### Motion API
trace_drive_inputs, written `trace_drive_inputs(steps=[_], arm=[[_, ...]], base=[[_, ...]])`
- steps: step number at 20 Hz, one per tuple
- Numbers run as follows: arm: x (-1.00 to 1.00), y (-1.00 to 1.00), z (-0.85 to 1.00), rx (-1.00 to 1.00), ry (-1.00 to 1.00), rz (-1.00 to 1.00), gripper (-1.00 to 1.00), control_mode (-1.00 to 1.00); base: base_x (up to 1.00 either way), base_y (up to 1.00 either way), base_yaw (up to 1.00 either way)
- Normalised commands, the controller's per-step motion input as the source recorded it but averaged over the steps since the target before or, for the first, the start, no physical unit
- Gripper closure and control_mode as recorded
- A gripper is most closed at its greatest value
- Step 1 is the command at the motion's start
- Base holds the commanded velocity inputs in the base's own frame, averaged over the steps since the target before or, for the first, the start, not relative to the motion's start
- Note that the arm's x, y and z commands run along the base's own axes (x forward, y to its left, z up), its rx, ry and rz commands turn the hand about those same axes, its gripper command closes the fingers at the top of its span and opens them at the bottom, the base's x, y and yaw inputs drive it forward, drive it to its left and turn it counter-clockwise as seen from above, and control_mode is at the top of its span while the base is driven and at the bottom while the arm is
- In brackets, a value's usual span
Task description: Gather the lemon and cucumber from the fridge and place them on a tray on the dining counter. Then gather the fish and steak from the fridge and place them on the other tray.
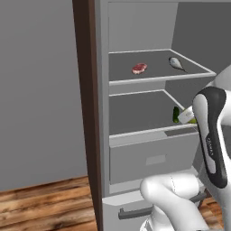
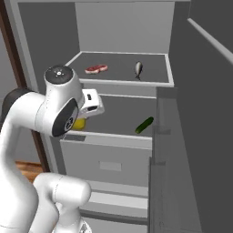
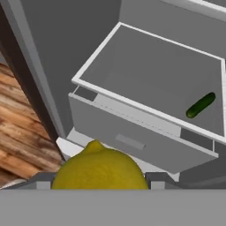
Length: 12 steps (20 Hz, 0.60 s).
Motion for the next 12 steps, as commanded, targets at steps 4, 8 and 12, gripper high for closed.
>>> trace_drive_inputs(steps=[4, 8, 12], arm=[[-0.18, 0.15, 0.04, 0.0, 0.01, -0.02, 1.0, -1.0], [0.0, 0.08, 0.0, 0.0, 0.0, 0.02, 1.0, -1.0], [-0.11, 0.0, 0.0, 0.0, -0.01, -0.02, 1.0, -1.0]], base=[[0.0, 0.0, 0.0], [0.0, 0.0, 0.0], [0.0, 0.0, 0.0]])
